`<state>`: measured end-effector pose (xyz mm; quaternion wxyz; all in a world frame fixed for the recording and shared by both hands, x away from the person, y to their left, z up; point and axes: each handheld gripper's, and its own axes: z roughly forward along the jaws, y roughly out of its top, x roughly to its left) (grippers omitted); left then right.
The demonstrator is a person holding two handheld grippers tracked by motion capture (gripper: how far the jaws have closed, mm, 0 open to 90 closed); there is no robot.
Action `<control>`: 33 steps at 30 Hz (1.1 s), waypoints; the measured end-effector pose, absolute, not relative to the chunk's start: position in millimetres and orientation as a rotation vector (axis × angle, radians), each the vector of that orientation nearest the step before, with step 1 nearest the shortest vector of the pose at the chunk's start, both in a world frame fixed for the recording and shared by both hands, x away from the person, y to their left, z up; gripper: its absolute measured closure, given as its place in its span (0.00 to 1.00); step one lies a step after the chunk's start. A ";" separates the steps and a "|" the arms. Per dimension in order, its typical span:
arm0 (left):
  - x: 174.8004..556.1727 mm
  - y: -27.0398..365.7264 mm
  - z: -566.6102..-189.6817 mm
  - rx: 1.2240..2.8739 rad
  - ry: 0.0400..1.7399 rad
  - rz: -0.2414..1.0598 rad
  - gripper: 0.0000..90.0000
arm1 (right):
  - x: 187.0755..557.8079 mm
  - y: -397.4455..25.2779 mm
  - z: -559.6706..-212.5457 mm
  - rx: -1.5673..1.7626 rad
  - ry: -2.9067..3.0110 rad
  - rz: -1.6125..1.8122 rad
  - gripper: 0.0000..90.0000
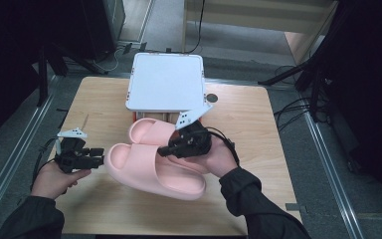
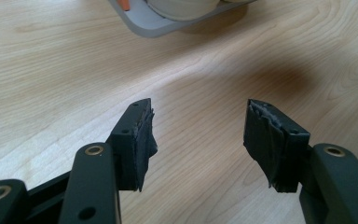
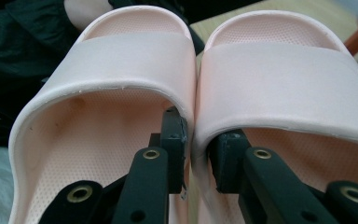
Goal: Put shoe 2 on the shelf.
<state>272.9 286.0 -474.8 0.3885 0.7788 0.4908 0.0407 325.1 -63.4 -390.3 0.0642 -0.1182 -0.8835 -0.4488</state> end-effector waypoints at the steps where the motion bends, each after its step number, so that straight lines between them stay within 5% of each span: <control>1: 272.4 286.5 -475.2 1.979 1.251 0.101 0.47 | 327.1 -61.6 -384.7 -0.325 -2.674 -1.358 0.87; 17: 273.8 281.0 -479.9 1.999 1.245 0.075 0.47 | 377.7 -33.8 -303.4 -0.549 -2.753 -1.378 0.87; 33: 277.3 269.2 -483.8 2.030 1.196 0.029 0.47 | 460.1 -14.1 -299.1 -1.424 -2.799 -1.402 0.87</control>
